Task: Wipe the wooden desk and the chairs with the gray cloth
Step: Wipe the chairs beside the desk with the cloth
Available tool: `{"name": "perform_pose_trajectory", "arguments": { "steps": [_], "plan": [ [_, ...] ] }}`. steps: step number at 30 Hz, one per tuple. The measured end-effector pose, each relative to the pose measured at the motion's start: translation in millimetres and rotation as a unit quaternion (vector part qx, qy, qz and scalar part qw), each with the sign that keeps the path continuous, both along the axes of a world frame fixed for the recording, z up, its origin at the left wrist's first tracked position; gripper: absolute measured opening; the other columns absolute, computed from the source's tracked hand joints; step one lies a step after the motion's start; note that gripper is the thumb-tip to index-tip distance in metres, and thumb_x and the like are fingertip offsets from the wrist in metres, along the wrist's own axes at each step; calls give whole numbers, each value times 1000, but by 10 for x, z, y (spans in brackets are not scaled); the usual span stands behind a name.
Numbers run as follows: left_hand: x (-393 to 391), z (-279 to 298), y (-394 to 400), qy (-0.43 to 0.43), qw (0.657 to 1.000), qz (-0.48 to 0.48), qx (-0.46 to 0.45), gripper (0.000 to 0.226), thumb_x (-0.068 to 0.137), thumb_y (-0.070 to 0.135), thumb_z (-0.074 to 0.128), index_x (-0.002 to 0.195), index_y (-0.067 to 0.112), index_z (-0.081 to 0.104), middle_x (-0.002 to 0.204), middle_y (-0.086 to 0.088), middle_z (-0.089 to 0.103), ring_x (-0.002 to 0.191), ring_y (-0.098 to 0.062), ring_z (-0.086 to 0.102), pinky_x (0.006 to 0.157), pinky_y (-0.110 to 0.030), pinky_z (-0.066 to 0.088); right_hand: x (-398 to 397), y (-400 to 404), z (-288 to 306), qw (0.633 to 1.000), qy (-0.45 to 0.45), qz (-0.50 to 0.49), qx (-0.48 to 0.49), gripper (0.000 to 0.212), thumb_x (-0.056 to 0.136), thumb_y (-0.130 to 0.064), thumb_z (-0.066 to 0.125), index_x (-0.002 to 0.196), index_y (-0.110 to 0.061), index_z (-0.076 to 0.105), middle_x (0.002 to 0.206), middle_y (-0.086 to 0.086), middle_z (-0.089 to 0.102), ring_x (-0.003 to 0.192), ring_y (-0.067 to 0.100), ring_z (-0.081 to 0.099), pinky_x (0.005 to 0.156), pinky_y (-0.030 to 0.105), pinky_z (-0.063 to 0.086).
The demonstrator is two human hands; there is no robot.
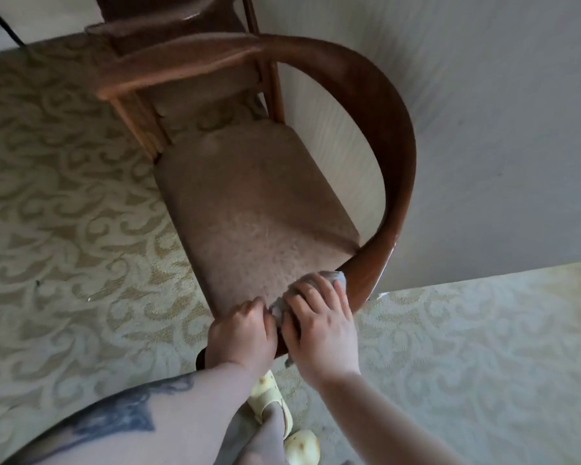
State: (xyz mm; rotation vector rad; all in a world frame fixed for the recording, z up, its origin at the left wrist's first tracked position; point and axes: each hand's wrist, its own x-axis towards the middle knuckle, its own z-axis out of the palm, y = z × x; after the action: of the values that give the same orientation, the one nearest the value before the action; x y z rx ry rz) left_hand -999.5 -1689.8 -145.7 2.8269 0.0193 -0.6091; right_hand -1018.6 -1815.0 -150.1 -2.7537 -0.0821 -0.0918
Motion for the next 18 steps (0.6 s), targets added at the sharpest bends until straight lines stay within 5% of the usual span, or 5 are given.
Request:
{"name": "perform_pose_trajectory", "arguments": {
  "steps": [4, 7, 11, 14, 18],
  "plan": [
    [64, -22, -8, 46, 998, -11, 43, 20, 97, 21, 32, 104, 21, 51, 109, -6, 65, 95, -27, 62, 67, -30, 35, 123, -450, -49, 995, -3, 95, -24, 24, 93, -35, 55, 106, -20, 69, 116, -5, 61, 124, 21, 49, 108, 40, 33],
    [51, -49, -79, 80, 993, -18, 81, 40, 91, 3, 32, 128, 13, 43, 126, -6, 56, 111, -26, 56, 76, -34, 34, 202, -516, -75, 999, -6, -47, -27, 23, 92, -31, 54, 106, -19, 69, 130, 0, 55, 134, 25, 39, 116, 46, 21],
    [224, -95, -425, 80, 996, -4, 50, 33, 97, 17, 26, 113, 14, 55, 115, -6, 64, 106, -27, 59, 79, -34, 37, 183, -71, -103, 953, 25, -293, 71, 62, 87, -22, 63, 144, -8, 41, 157, 9, 24, 145, 30, 15, 118, 43, 14],
    [393, -149, -696, 91, 995, 34, -12, 37, 99, 35, 28, 98, 18, 61, 107, -6, 67, 103, -27, 59, 82, -35, 39, 217, -130, -71, 946, 43, -303, 109, 79, 90, -26, 60, 153, -5, 17, 160, 10, 13, 145, 30, 11, 117, 39, 22],
    [509, -35, -1090, 72, 993, 52, -72, 35, 100, 26, 23, 90, 18, 56, 100, -6, 66, 91, -26, 57, 77, -35, 37, 772, -717, 41, 920, 84, -355, 145, 73, 99, -33, 48, 154, -10, 6, 157, 9, 17, 137, 30, 26, 102, 36, 35]
  ]
}}
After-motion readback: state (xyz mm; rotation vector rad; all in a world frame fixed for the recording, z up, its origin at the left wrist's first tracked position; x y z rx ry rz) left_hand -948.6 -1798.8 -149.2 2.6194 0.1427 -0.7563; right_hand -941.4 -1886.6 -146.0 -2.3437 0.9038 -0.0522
